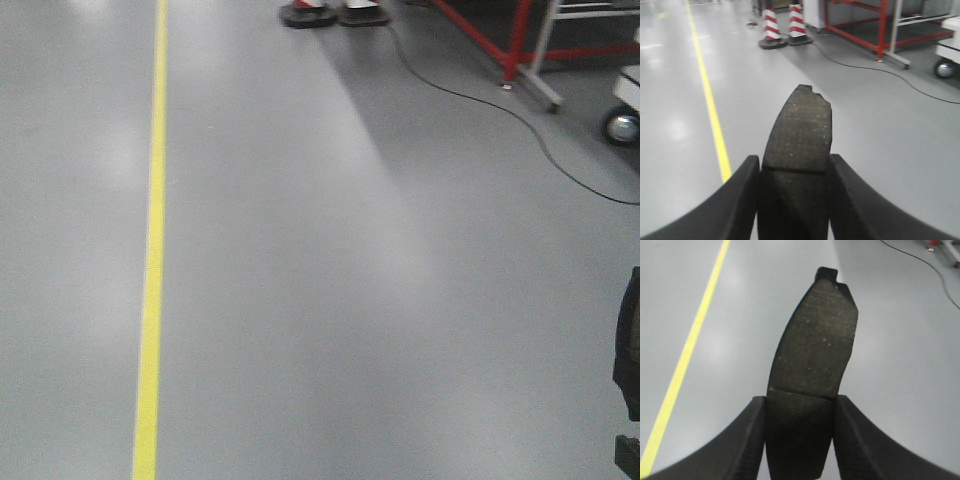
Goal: Move and align brake pads A on conveyor
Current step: 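Drive the base away from the tray holding both brake pads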
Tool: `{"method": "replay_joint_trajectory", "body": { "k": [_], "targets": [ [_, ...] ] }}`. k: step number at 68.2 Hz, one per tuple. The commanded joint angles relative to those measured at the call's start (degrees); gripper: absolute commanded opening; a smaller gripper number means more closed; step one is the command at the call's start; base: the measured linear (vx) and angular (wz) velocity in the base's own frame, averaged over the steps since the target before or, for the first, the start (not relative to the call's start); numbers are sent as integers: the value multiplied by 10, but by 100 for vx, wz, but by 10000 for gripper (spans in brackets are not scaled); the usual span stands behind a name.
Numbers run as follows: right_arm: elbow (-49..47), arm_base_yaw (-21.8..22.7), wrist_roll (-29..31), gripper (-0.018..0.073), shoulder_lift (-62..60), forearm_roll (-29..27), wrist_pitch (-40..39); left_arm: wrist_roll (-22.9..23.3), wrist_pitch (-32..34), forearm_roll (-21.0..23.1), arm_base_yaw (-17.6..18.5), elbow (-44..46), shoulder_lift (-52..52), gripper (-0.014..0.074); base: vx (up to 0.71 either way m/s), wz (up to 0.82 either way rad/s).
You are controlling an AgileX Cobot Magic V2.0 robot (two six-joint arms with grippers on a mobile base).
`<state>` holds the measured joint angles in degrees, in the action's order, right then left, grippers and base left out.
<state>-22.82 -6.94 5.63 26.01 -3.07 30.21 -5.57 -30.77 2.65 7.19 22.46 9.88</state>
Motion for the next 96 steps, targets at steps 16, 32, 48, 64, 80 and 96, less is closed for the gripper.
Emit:
{"method": "replay_joint_trajectory", "body": {
  "k": [16,32,48,64,80,96],
  "targets": [
    [-18,1,3,4,1,2,-50,5,60,6,4,15,5,146,19,53],
    [-18,1,3,4,1,2,-50,5,60,6,4,15,5,146,25,36],
    [-18,1,3,4,1,2,-50,5,60,6,4,15,5,146,34,13],
    [-18,1,3,4,1,2,-50,5,59,6,4,15,5,146,45,0],
    [-18,1,3,4,1,2,-50,5,59,6,4,15,5,146,51,-3],
    [-18,1,3,4,1,2,-50,5,60,6,4,15,5,146,53,-2]
  ]
}}
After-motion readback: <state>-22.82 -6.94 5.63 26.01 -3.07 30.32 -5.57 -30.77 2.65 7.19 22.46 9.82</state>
